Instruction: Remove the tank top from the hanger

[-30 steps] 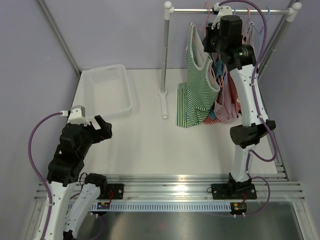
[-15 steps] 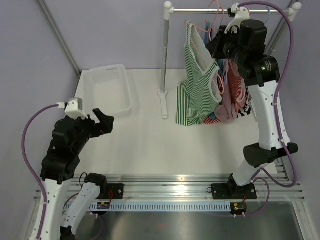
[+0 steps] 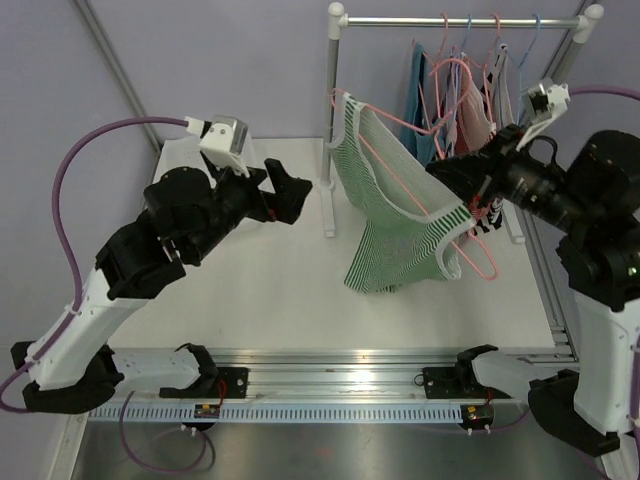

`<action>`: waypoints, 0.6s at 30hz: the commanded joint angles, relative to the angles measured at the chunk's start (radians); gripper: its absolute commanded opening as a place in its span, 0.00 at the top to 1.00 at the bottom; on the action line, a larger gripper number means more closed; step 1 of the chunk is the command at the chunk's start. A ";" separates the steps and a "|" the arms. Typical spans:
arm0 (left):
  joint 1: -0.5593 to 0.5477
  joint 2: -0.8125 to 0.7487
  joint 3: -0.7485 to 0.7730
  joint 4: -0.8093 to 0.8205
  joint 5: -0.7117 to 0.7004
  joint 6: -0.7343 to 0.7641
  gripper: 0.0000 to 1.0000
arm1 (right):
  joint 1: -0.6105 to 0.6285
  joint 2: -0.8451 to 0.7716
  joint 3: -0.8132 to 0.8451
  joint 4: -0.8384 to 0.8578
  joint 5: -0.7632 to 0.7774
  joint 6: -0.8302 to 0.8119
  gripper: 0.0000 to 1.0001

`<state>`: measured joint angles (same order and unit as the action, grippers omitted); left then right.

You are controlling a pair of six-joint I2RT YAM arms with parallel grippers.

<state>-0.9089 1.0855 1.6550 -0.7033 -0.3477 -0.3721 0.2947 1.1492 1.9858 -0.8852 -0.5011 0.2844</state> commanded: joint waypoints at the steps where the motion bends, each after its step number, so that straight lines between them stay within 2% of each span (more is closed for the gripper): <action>1: -0.165 0.069 0.164 0.059 -0.269 0.160 0.01 | 0.006 -0.037 -0.013 0.046 -0.226 0.067 1.00; 2: -0.191 0.100 0.227 0.057 -0.296 0.191 0.01 | 0.007 -0.039 -0.007 0.042 -0.269 0.071 1.00; 5: -0.260 0.183 0.270 0.079 -0.382 0.306 0.01 | 0.006 -0.060 -0.018 0.058 -0.275 0.088 1.00; 9: -0.280 0.198 0.223 0.142 -0.415 0.332 0.02 | 0.006 -0.072 -0.033 0.060 -0.271 0.087 1.00; 13: -0.280 0.198 0.172 0.200 -0.436 0.355 0.10 | 0.006 -0.088 -0.073 0.097 -0.272 0.101 1.00; 18: -0.274 0.226 0.150 0.229 -0.456 0.366 0.13 | 0.008 -0.091 -0.102 0.134 -0.298 0.116 1.00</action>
<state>-1.1835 1.2968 1.8145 -0.5709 -0.7444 -0.0338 0.2947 1.0710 1.8816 -0.8532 -0.7547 0.3706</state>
